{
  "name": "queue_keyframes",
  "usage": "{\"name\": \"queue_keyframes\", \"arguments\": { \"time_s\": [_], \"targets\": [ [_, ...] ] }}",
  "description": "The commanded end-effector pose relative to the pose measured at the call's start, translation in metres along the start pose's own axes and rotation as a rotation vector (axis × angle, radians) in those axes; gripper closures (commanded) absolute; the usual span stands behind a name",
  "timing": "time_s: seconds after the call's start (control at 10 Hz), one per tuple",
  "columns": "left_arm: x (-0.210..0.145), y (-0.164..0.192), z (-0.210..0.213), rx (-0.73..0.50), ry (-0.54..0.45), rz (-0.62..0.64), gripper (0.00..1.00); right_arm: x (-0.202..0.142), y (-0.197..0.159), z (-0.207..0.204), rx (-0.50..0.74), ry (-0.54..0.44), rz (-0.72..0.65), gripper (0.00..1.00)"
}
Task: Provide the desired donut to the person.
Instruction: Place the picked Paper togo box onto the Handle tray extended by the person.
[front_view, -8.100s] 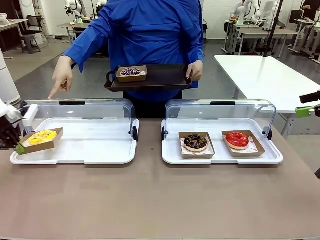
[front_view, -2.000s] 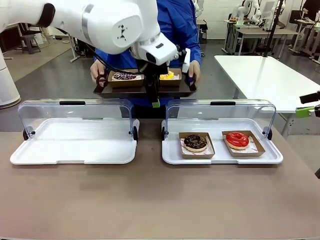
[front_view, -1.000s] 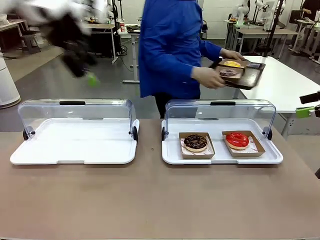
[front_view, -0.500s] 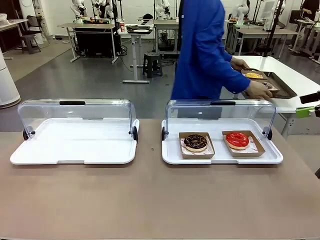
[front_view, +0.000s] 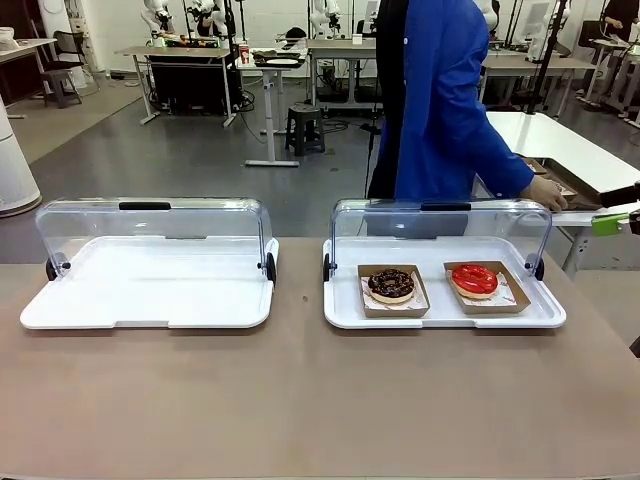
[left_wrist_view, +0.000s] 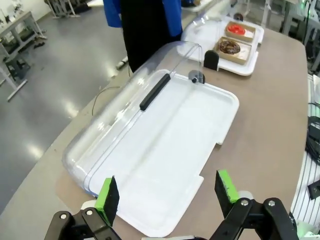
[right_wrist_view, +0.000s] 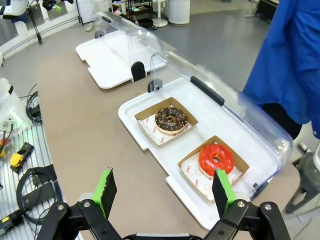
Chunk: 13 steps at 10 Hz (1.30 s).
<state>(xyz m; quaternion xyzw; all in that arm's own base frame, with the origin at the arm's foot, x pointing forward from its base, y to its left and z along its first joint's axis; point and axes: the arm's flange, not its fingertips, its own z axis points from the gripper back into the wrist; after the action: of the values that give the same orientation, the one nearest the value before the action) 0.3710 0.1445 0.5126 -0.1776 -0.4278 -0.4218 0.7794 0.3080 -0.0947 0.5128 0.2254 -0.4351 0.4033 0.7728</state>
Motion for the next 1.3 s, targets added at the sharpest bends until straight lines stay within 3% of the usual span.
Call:
{"name": "queue_keyframes", "arguments": {
  "time_s": [0.0, 0.2, 0.5, 0.7, 0.8, 1.2],
  "targets": [
    [-0.019, -0.004, -0.002, 0.053, -0.097, -0.021, 0.0, 0.0, -0.002, -0.003, 0.009, -0.028, 0.014, 0.0],
    [-0.041, -0.002, -0.002, 0.061, -0.148, 0.022, 0.0, 0.0, -0.002, -0.003, 0.009, -0.028, 0.014, 0.0],
    [-0.046, -0.001, -0.002, 0.068, -0.176, 0.029, 0.0, 0.0, -0.002, -0.003, 0.009, -0.028, 0.014, 0.0],
    [-0.047, 0.002, -0.008, 0.013, -0.094, 0.042, 0.0, 0.0, -0.002, -0.003, 0.009, -0.028, 0.014, 0.0],
    [-0.047, -0.002, -0.002, 0.058, -0.148, 0.058, 0.0, 0.0, -0.002, -0.003, 0.009, -0.028, 0.014, 0.0],
    [-0.047, -0.002, -0.002, 0.058, -0.148, 0.058, 0.0, 0.0, -0.002, -0.003, 0.009, -0.028, 0.014, 0.0]
  ]
}}
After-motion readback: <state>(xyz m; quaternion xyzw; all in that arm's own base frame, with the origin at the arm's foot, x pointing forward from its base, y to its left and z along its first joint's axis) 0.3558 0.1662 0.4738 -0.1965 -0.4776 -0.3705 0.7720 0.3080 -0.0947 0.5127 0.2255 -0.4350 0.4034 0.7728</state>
